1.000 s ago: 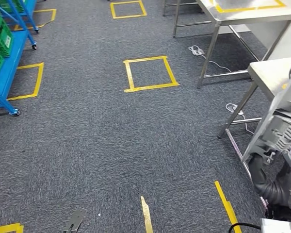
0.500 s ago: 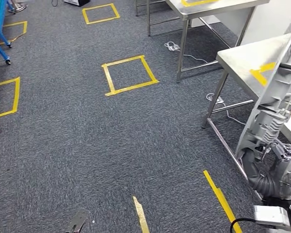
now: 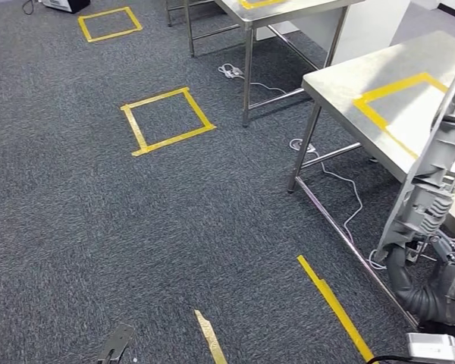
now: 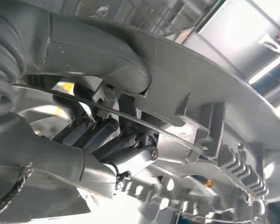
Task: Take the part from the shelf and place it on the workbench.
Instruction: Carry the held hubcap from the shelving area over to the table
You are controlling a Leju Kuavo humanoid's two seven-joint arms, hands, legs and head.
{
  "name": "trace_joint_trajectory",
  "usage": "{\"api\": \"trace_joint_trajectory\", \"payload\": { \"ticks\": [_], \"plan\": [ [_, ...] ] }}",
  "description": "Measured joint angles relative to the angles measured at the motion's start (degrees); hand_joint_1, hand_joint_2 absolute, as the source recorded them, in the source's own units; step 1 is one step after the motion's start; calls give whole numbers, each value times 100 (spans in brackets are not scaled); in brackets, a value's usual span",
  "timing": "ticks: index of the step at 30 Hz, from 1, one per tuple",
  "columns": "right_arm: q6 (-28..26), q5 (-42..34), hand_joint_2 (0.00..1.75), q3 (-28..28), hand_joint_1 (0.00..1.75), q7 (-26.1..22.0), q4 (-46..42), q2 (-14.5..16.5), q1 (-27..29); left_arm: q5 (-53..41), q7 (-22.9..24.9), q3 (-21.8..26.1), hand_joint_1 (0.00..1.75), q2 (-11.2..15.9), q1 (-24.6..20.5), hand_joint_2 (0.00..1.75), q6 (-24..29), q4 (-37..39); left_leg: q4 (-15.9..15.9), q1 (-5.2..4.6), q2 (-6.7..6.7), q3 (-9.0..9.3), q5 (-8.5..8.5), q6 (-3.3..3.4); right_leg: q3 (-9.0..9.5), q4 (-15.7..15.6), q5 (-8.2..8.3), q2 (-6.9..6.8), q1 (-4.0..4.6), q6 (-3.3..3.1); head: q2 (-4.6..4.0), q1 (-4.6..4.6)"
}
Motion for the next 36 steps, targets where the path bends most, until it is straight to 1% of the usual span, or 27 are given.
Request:
{"api": "trace_joint_trajectory", "payload": {
  "ticks": [1, 2, 3, 4, 5, 6, 7, 8, 9, 12, 13, 15, 17, 18, 19, 20, 22, 23, 24, 27, 29, 30, 32, 33, 34, 35, 36],
  "plan": [
    [27, 21, 175, -1, 175, 12, -1, -13, -14, 1, 0, 2, 0, 0, 7, 175, -3, 0, 0, -5, 58, -5, 1, 11, -186, 402, -187, -108, 1, 17, 0, 8],
    [47, 36, 175, 0, 175, 17, -1, -21, -18, 1, 0, 4, 0, -1, 15, 175, -5, 0, 1, -10, 118, -8, 0, 12, -346, 751, -315, -158, -3, 35, 0, 7],
    [62, 46, 175, 1, 175, 21, -1, -28, -19, 1, 0, 5, 0, -4, 21, 175, -9, 0, 1, -12, 179, -10, -2, 11, -431, 945, -351, -180, -10, 52, 0, 5],
    [71, 49, 175, 2, 175, 27, -1, -38, -22, 1, 0, 6, 0, -8, 22, 175, -11, 0, 3, -10, 235, -9, -4, 7, -412, 929, -287, -196, -17, 66, 0, 8],
    [75, 50, 175, 2, 175, 37, -1, -48, -27, 1, 0, 7, 0, -13, 20, 175, -13, 0, 4, -8, 286, -5, -10, -1, -263, 664, -126, -225, -27, 75, 0, 8],
    [76, 50, 175, 2, 175, 46, -2, -57, -33, 1, -1, 7, 0, -19, 16, 175, -14, 0, 10, -8, 332, 3, -19, -16, -32, 251, 65, -299, -36, 84, 0, 9],
    [79, 50, 175, 2, 175, 61, -2, -63, -45, 0, -1, 7, 0, -20, 12, 175, -15, 0, 19, -20, 368, 7, -32, -40, 193, -151, 189, -403, -25, 81, 0, 11],
    [81, 55, 175, 3, 175, 76, -2, -67, -53, 1, -2, 7, 0, -21, 10, 175, -15, 0, 35, -34, 403, 10, -46, -70, 372, -462, 274, -478, -16, 55, 0, 4],
    [85, 65, 175, 3, 175, 87, -2, -73, -57, 0, -4, 8, 0, -19, 9, 175, -15, 0, 51, -50, 433, 12, -55, -100, 461, -617, 292, -528, -3, 23, 0, 0],
    [88, 102, 175, 0, 175, 102, -2, -104, -38, -2, -8, 11, 0, -15, 6, 175, -15, 0, 84, -49, 519, 17, -82, -180, 464, -643, 299, -414, 10, -95, 0, -10],
    [88, 106, 175, -3, 175, 102, -3, -112, -37, -6, -9, 11, 0, -14, 1, 175, -15, 0, 150, -35, 475, -3, -144, -211, 463, -647, 310, -368, 5, -131, 0, -13],
    [100, 104, 175, -7, 175, 108, -3, -121, -46, -38, 3, 11, 0, -13, -3, 175, -15, 0, 618, -15, 284, -194, -440, -258, 469, -657, 327, -302, -10, -201, 0, -26],
    [133, 101, 175, -7, 175, 120, 5, -132, -62, -80, 37, 10, 0, -20, 8, 175, -15, 0, 1398, -10, 150, -546, -788, -266, 466, -654, 327, -238, 2, -240, 0, -35],
    [153, 104, 175, -7, 175, 131, 14, -141, -71, -95, 57, 9, 0, -25, 15, 175, -15, 0, 1672, -11, 133, -677, -859, -261, 467, -652, 326, -199, 12, -247, 0, -35],
    [170, 116, 175, -7, 175, 147, 24, -151, -80, -107, 72, 9, 0, -28, 21, 175, -14, 0, 1742, -12, 127, -720, -815, -247, 469, -649, 326, -162, 21, -248, 0, -36],
    [186, 132, 175, -7, 175, 168, 35, -160, -95, -120, 81, 8, 0, -29, 21, 175, -14, 0, 1588, -14, 123, -662, -665, -224, 472, -646, 326, -127, 29, -248, 0, -35],
    [212, 183, 175, -4, 175, 200, 58, -175, -146, -156, 88, 5, 0, -28, 6, 175, -13, 0, 845, -27, 89, -345, -255, -150, 475, -640, 324, -80, 38, -244, 0, -35],
    [227, 206, 175, -2, 175, 209, 71, -183, -184, -174, 92, 3, 0, -29, -7, 175, -14, 0, 488, -35, 66, -194, -123, -119, 466, -631, 321, -64, 48, -232, 0, -32],
    [250, 224, 175, -1, 175, 214, 86, -194, -227, -189, 99, 1, 0, -31, -21, 175, -14, 0, 262, -45, 46, -105, -61, -98, 449, -624, 324, -55, 53, -211, 0, -31],
    [406, 209, 175, 17, 175, 264, 117, -227, -386, -228, 117, -7, 0, -46, -49, 175, -15, 0, 114, -59, 47, -77, -37, -63, 399, -626, 338, -47, 38, -114, 0, -32],
    [547, 168, 175, 46, 175, 318, 136, -269, -528, -263, 131, -15, 0, -57, -74, 175, -15, 0, 54, -40, 67, -68, 10, -8, 302, -464, 209, -96, 27, -60, 0, -20],
    [607, 152, 175, 67, 175, 348, 155, -291, -610, -277, 144, -22, 0, -60, -92, 175, -15, 0, 32, -29, 77, -67, 29, 14, 178, -209, 55, -130, 22, -38, 0, -16],
    [696, 136, 175, 119, 175, 395, 218, -319, -759, -298, 169, -36, 0, -61, -122, 175, -16, 0, 30, -32, 91, -81, 36, 28, -173, 562, -312, -175, 11, 7, 0, -10],
    [725, 133, 175, 147, 175, 409, 253, -328, -812, -302, 180, -41, 0, -64, -130, 175, -17, 0, 31, -31, 98, -84, 36, 28, -318, 879, -415, -181, 5, 27, 0, -12],
    [743, 133, 175, 172, 175, 414, 285, -338, -853, -303, 185, -44, 0, -70, -135, 175, -19, 0, 33, -29, 103, -83, 35, 28, -374, 1010, -412, -185, 0, 45, 0, -11],
    [753, 133, 175, 195, 175, 414, 311, -350, -890, -303, 190, -46, 0, -78, -140, 175, -21, 0, 37, -24, 106, -78, 33, 24, -313, 897, -294, -193, -9, 58, 0, -10],
    [763, 133, 175, 217, 175, 414, 333, -362, -929, -304, 190, -49, 0, -87, -145, 175, -22, 0, 45, -17, 106, -70, 25, 12, -138, 558, -91, -208, -22, 68, 0, -10]
  ]
}}
